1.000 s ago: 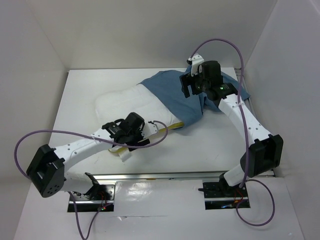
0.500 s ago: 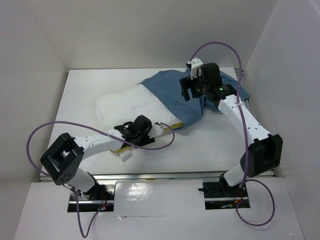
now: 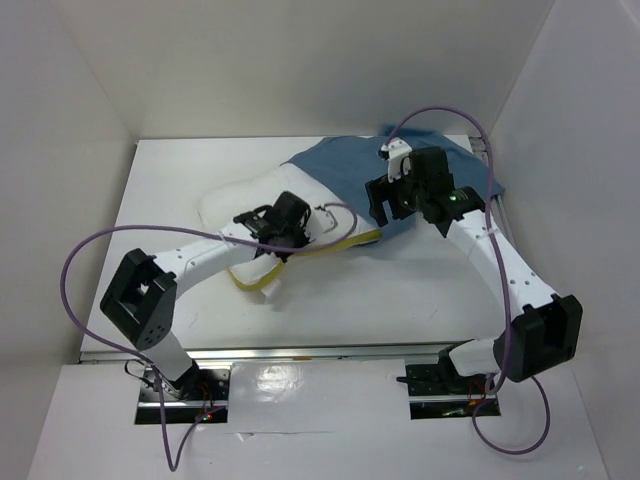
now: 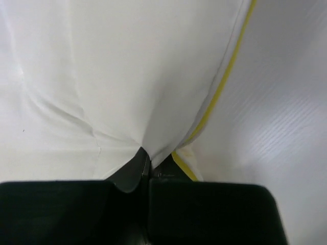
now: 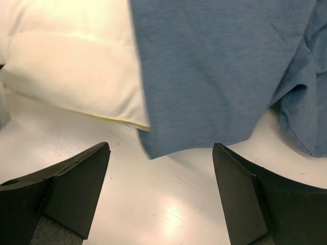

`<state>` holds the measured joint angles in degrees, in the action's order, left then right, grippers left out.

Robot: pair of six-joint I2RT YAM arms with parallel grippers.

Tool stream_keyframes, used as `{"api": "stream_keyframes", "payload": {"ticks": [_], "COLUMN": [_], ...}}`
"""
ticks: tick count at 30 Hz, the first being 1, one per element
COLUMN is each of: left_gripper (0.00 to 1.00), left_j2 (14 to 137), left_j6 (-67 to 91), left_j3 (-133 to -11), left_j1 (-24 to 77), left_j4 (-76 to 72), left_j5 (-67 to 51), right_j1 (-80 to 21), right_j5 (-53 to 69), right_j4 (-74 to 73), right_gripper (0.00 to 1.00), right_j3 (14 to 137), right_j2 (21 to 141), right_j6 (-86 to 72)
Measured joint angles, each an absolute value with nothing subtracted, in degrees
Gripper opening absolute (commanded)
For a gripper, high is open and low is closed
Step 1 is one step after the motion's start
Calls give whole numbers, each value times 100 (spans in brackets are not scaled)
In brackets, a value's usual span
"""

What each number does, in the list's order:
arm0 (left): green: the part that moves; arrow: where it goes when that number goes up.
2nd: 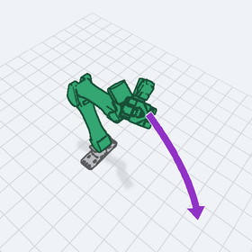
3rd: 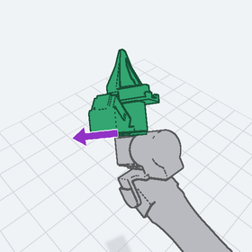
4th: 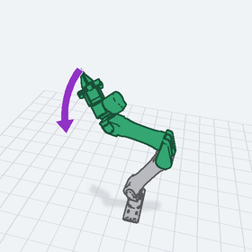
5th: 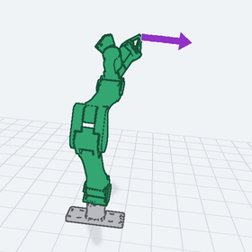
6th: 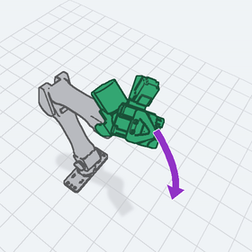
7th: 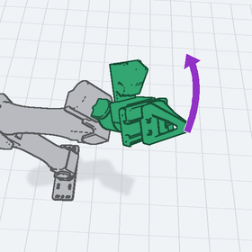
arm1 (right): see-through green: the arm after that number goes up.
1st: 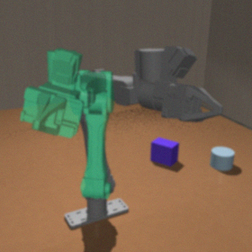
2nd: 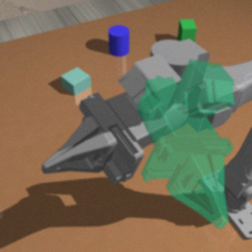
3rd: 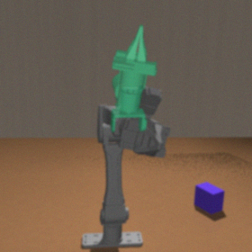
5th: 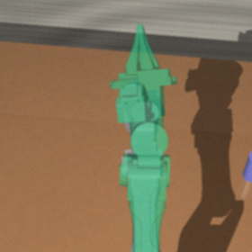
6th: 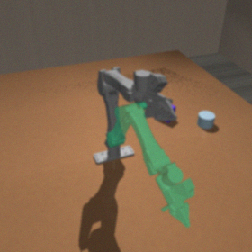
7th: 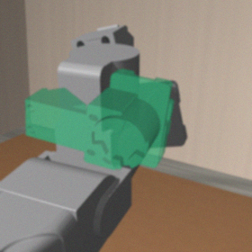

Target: Put the pillow into the pillowcase

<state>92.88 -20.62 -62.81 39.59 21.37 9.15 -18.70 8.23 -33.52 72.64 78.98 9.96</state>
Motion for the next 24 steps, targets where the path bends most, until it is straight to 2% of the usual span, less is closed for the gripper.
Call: {"api": "stream_keyframes", "payload": {"ticks": [7,10,21,24], "left_gripper": [0,0,0,0], "left_j2": [9747,9815,9828,9828], "left_j6": [-1275,-1087,-1015,-1015], "left_j3": [-8986,-9609,-9845,-9771], "left_j1": [3566,3522,3522,3522], "left_j4": [3546,3789,4451,4414], "left_j5": [-43,-281,-526,-537], "right_j1": [-1874,-1876,-1653,-1623], "right_j5": [696,252,-635,-668], "right_j4": [-3155,-3011,-2272,-2141], "right_gripper": [87,87,87,83], "right_j3": [7212,7210,7199,7314], "right_j2": [7518,7701,8235,8372], "right_j6": [985,982,967,967]}}
